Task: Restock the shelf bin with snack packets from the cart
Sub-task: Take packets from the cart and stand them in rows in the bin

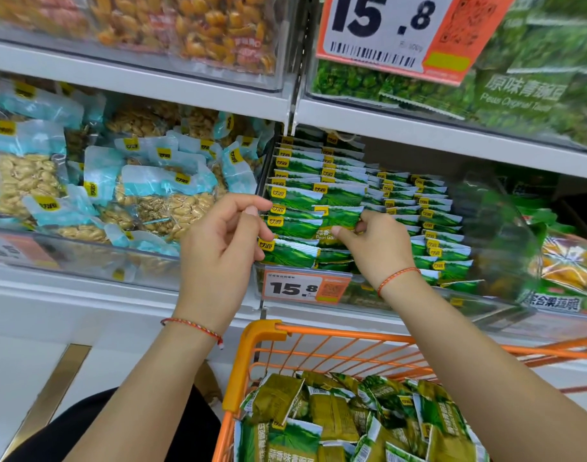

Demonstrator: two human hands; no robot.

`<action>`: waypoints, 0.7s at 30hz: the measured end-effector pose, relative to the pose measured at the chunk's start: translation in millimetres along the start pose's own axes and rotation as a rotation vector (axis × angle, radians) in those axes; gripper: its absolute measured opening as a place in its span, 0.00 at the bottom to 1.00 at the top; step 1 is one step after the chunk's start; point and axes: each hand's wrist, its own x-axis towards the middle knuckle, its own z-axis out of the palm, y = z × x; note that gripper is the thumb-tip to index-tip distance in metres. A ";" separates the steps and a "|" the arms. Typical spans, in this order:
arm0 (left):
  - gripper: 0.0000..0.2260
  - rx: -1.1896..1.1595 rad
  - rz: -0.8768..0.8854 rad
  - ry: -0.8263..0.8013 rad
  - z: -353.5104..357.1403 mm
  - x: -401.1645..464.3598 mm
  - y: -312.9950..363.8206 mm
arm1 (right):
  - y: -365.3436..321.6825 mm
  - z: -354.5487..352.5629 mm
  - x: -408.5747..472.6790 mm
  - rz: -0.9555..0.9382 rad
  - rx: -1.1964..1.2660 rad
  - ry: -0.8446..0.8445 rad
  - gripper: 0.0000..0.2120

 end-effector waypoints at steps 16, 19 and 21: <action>0.09 0.187 0.012 -0.390 4.6 -52.9 43.1 | 37.4 -52.7 -84.9 -0.338 0.150 0.299 0.09; 0.08 0.637 0.032 -0.853 10.3 -74.8 52.8 | 28.0 -58.7 -118.8 -0.478 0.032 0.078 0.08; 0.10 0.949 -0.050 -1.163 14.8 -92.4 52.9 | 18.9 -54.6 -132.5 -0.466 -0.283 -0.294 0.08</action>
